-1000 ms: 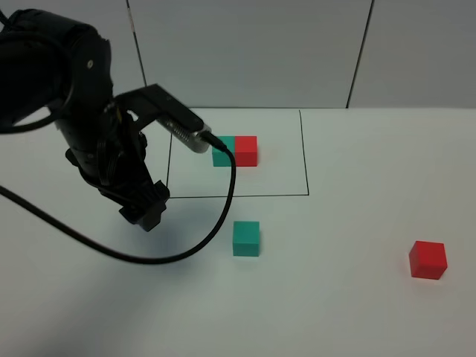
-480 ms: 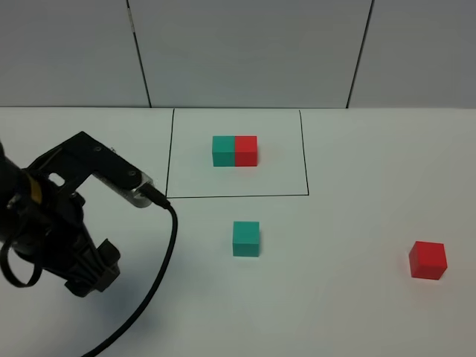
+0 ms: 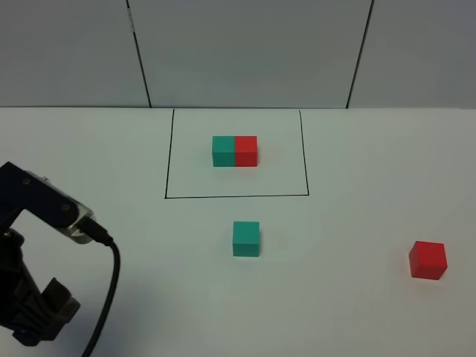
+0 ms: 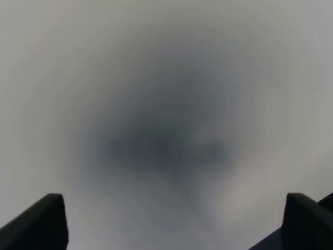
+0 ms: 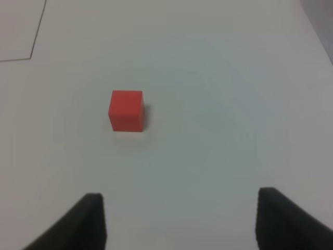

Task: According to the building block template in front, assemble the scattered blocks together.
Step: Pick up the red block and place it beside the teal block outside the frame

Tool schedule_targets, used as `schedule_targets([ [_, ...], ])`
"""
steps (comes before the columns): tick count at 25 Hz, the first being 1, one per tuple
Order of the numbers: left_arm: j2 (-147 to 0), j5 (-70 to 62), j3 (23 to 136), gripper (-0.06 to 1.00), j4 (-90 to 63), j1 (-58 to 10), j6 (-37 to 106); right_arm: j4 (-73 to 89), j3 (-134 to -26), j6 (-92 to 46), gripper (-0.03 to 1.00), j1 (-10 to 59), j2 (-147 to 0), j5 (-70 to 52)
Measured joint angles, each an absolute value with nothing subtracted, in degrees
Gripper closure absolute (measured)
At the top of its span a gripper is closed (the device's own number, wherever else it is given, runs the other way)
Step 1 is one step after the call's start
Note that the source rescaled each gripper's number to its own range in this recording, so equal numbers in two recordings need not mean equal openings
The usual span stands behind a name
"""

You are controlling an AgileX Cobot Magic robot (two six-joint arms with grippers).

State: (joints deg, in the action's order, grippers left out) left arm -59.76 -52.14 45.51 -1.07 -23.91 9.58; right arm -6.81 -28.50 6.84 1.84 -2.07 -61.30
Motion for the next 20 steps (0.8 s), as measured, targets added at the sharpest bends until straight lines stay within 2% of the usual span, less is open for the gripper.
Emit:
schedule_targets([
  [5,-50.3,-51.8,42.1,0.02,-1.9,-22.1,9.3,-6.8,-28.5,6.8,0.4,1.8,-2.1,-61.3],
  [11,-42.6,-58.6,40.1,0.02,-3.4,-21.8,7.6,-6.8,-28.5,6.8,0.4,1.8,-2.1,-61.3],
  [20,-32.8,-59.8,37.7,0.02,-5.8,-16.0,3.8,-6.8,-28.5,6.8,0.4,1.8,-2.1,-61.3],
])
